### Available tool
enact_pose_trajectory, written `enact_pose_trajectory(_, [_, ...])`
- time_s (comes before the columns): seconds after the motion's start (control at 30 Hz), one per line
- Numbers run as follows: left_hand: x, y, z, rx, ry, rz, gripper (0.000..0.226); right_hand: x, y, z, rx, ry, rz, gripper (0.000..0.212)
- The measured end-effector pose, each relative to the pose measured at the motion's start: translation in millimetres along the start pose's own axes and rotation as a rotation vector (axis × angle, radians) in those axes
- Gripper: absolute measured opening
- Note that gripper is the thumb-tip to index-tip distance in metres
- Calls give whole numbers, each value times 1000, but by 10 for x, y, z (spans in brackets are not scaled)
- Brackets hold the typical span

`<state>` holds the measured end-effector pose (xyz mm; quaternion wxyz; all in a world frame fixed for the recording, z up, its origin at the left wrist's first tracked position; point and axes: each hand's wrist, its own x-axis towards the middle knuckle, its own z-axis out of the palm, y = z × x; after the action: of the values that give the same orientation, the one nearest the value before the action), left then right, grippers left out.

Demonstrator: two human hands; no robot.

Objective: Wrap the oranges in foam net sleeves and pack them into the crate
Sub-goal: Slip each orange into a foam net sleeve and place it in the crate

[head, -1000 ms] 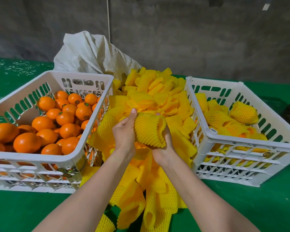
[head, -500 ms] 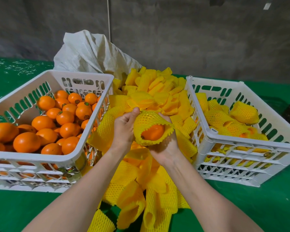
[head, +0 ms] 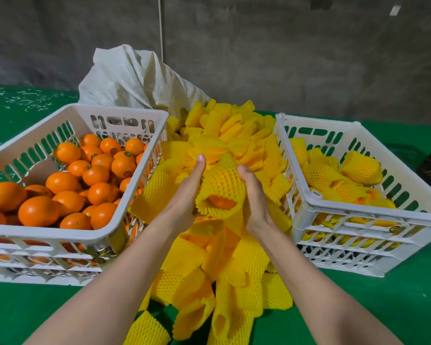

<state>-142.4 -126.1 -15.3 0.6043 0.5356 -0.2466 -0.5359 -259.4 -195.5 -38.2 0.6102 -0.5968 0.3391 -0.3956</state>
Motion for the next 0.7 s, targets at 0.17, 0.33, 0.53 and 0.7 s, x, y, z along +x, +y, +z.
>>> enact_pose_trajectory(0.17, [-11, 30, 70, -106, -132, -134, 48, -52, -45, -29, -189, 12, -175, 37])
enact_pose_trajectory(0.33, [-3, 11, 67, -150, -208, -111, 42, -42, -115, -61, -188, 69, -240, 36])
enact_pose_trajectory(0.53, [-26, 14, 57, -126, -295, -158, 49, -9, -92, -108, -234, 73, -310, 23])
enact_pose_trajectory(0.7, [-16, 40, 112, -76, -94, -67, 33, -44, -60, -123, -187, 45, -353, 16])
